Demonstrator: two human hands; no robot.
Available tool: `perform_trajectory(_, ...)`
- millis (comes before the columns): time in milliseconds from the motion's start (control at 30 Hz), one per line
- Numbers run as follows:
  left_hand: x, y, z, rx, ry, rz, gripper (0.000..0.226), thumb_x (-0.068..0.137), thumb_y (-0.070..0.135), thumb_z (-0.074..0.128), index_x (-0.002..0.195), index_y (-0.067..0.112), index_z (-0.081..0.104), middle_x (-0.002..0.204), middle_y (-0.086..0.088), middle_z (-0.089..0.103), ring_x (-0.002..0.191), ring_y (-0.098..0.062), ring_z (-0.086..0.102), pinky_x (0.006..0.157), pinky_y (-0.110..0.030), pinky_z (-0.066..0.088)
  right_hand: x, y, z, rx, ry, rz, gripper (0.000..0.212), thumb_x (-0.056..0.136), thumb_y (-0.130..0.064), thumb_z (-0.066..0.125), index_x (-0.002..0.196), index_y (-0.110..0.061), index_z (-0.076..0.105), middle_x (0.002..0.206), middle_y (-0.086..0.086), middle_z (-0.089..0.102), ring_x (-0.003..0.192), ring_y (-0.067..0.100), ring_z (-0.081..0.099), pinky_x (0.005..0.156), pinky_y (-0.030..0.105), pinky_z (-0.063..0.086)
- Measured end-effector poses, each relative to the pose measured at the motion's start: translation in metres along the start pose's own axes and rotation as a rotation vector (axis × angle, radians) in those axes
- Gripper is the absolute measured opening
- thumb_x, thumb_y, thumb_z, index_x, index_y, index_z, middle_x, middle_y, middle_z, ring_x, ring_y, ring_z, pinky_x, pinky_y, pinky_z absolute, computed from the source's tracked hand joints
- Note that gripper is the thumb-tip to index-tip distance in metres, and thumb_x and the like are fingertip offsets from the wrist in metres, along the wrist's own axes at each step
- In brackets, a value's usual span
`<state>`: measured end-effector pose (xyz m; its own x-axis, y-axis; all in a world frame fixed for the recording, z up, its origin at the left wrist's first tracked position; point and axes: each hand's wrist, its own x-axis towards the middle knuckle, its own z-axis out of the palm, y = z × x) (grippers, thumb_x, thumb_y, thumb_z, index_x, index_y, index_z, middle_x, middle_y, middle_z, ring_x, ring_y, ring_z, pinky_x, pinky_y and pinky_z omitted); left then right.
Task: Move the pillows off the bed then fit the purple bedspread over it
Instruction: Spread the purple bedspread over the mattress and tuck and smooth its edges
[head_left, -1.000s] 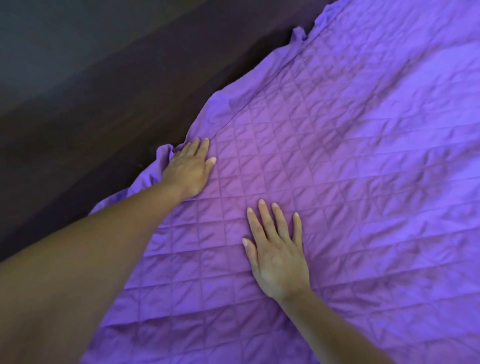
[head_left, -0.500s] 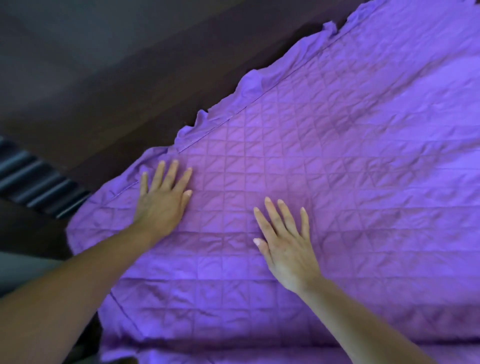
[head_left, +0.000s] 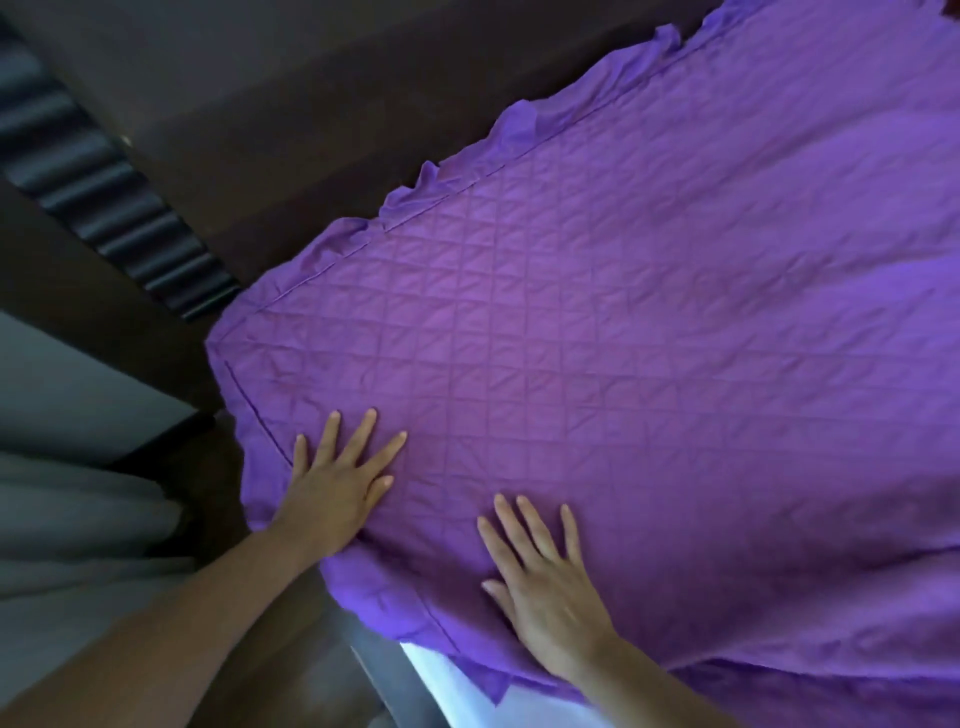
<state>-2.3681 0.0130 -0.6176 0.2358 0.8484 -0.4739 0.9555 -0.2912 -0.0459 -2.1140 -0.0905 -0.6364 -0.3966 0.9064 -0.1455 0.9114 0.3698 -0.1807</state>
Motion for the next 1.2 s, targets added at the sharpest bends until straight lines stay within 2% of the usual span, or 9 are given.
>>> perform_trajectory(167, -0.007, 0.015, 0.003, -0.124, 0.075, -0.092, 0.050, 0.098, 0.048, 0.020, 0.146, 0.044, 0.006, 0.159, 0.005, -0.002, 0.144, -0.036, 0.000, 0.110, -0.062, 0.011, -0.024, -0.008, -0.011, 0.018, 0.075, 0.141, 0.053, 0.090, -0.044, 0.037, 0.137, -0.019, 0.043, 0.147, 0.006, 0.040, 0.134, 0.025, 0.036, 0.103, 0.056, 0.022)
perform_trajectory(367, -0.064, 0.069, 0.005, -0.085, 0.081, 0.277, 0.048, 0.098, 0.049, 0.008, 0.136, 0.040, 0.036, 0.139, -0.002, 0.052, 0.123, -0.041, 0.049, 0.088, -0.061, 0.044, -0.068, 0.004, -0.037, 0.016, 0.181, 0.333, 0.052, 0.101, -0.040, 0.014, 0.137, -0.015, 0.041, 0.148, 0.010, 0.039, 0.136, 0.025, 0.031, 0.108, 0.054, 0.019)
perform_trajectory(633, -0.105, 0.114, 0.033, 0.032, 0.253, 0.423, 0.055, 0.095, 0.055, 0.015, 0.146, 0.039, 0.003, 0.140, -0.002, 0.050, 0.125, -0.034, 0.049, 0.091, -0.061, 0.043, -0.160, 0.047, -0.026, -0.077, 0.167, 0.272, 0.050, 0.101, -0.040, 0.014, 0.132, -0.012, 0.042, 0.148, 0.013, 0.037, 0.134, 0.026, 0.033, 0.108, 0.055, 0.020)
perform_trajectory(733, -0.112, 0.135, 0.034, 0.119, 0.376, 0.484, 0.060, 0.089, 0.044, 0.031, 0.146, 0.039, 0.016, 0.149, -0.005, 0.036, 0.133, -0.036, 0.038, 0.099, -0.061, 0.036, -0.191, 0.065, -0.017, -0.127, 0.165, 0.226, 0.048, 0.100, -0.039, 0.016, 0.128, -0.010, 0.043, 0.146, 0.017, 0.037, 0.133, 0.029, 0.033, 0.107, 0.057, 0.021)
perform_trajectory(833, -0.126, 0.166, 0.045, 0.178, 0.475, 0.567, 0.059, 0.086, 0.037, 0.049, 0.142, 0.040, 0.030, 0.153, -0.003, 0.027, 0.136, -0.038, 0.032, 0.102, -0.063, 0.032, -0.219, 0.088, -0.006, -0.204, 0.107, 0.193, 0.049, 0.087, -0.038, 0.037, 0.127, -0.009, 0.044, 0.144, 0.017, 0.040, 0.130, 0.031, 0.035, 0.105, 0.059, 0.022)
perform_trajectory(900, -0.128, 0.183, 0.053, 0.196, 0.459, 0.511, 0.069, 0.075, 0.040, 0.070, 0.136, 0.035, 0.038, 0.154, -0.003, 0.024, 0.135, -0.039, 0.032, 0.101, -0.065, 0.032, -0.229, 0.104, 0.000, -0.242, 0.072, 0.207, 0.054, 0.081, -0.036, 0.040, 0.126, -0.008, 0.048, 0.140, 0.017, 0.045, 0.127, 0.033, 0.038, 0.104, 0.060, 0.021)
perform_trajectory(1033, -0.125, 0.209, 0.057, 0.173, 0.375, 0.306, 0.069, 0.063, 0.045, 0.079, 0.124, 0.023, 0.056, 0.157, -0.005, -0.002, 0.134, -0.042, 0.032, 0.099, -0.067, 0.028, -0.225, 0.120, -0.003, -0.271, 0.046, 0.228, 0.039, 0.075, -0.018, 0.042, 0.104, -0.012, 0.067, 0.122, 0.016, 0.060, 0.110, 0.036, 0.055, 0.101, 0.060, 0.032)
perform_trajectory(1100, -0.123, 0.219, 0.054, 0.205, 0.358, 0.225, 0.050, 0.060, 0.031, 0.084, 0.107, 0.022, 0.068, 0.157, -0.007, 0.011, 0.135, -0.044, 0.031, 0.100, -0.067, 0.027, -0.222, 0.120, -0.009, -0.245, 0.070, 0.215, 0.035, 0.074, -0.014, 0.038, 0.092, -0.016, 0.068, 0.113, 0.012, 0.065, 0.099, 0.033, 0.061, 0.095, 0.056, 0.042)
perform_trajectory(1200, -0.130, 0.224, 0.056, 0.178, 0.470, 0.238, 0.027, 0.061, 0.007, 0.079, 0.082, 0.017, 0.066, 0.150, -0.011, 0.033, 0.142, -0.039, -0.003, 0.109, -0.063, 0.008, -0.241, 0.113, -0.006, -0.205, 0.177, 0.167, 0.030, 0.073, -0.013, 0.039, 0.086, -0.018, 0.065, 0.105, 0.007, 0.068, 0.091, 0.029, 0.064, 0.091, 0.051, 0.046)
